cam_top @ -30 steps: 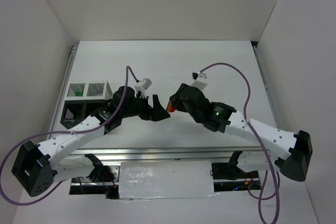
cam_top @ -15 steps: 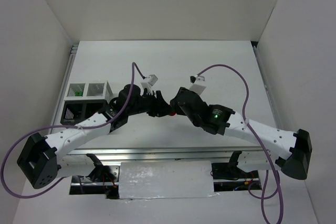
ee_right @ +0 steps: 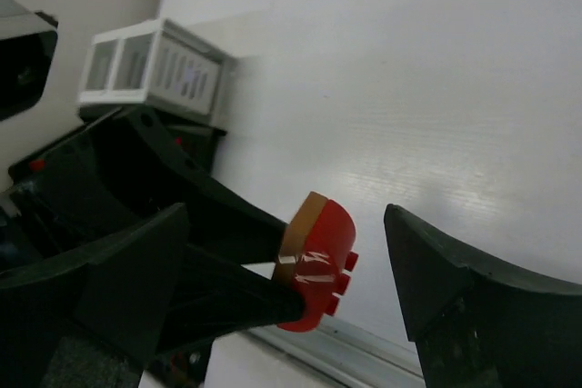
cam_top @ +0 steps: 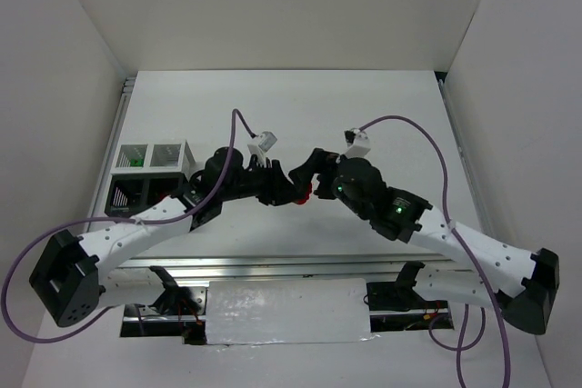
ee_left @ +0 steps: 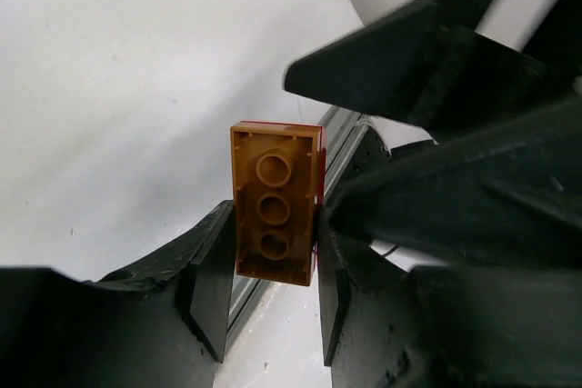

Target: Sort the legos into containers by color

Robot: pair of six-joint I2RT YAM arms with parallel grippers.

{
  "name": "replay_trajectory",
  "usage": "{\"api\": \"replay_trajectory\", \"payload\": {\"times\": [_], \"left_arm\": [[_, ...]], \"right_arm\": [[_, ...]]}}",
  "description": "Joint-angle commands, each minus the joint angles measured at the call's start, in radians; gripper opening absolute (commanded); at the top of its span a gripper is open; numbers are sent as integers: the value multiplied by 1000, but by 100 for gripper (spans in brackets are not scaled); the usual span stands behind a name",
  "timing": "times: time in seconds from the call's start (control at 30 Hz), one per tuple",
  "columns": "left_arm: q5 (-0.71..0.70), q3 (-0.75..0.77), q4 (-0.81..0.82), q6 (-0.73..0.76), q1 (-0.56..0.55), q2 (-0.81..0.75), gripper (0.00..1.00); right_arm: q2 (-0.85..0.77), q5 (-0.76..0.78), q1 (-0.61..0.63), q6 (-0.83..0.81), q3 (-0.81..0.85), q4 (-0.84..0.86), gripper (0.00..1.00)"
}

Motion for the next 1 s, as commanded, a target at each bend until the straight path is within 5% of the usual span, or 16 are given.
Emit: {"api": "replay_trajectory", "payload": {"times": [0.0,0.13,0.37,0.47,0.67,0.97], "left_arm": [[25,10,80,70,-7,-88,0],[97,-35,164,99,-7,-156,0],[198,-72,226,102,-7,-227,0],[210,-73,221,101,-7,-228,0],[224,-96,266,92,-9,-272,0],[207,-85,241,112,-7,-277,0]], "right_arm": [[-133,-315,-132,-85,-107,205,95],[-367,-807,-294,-174,-331,523,89],[-379,-1049,-314,-148,-394,699,79],[-359,-1083,-316,-73,-434,851,71],[-300,-1104,-316,-68,-424,883,58],[-342,-949,-314,-142,-408,705,69]]}}
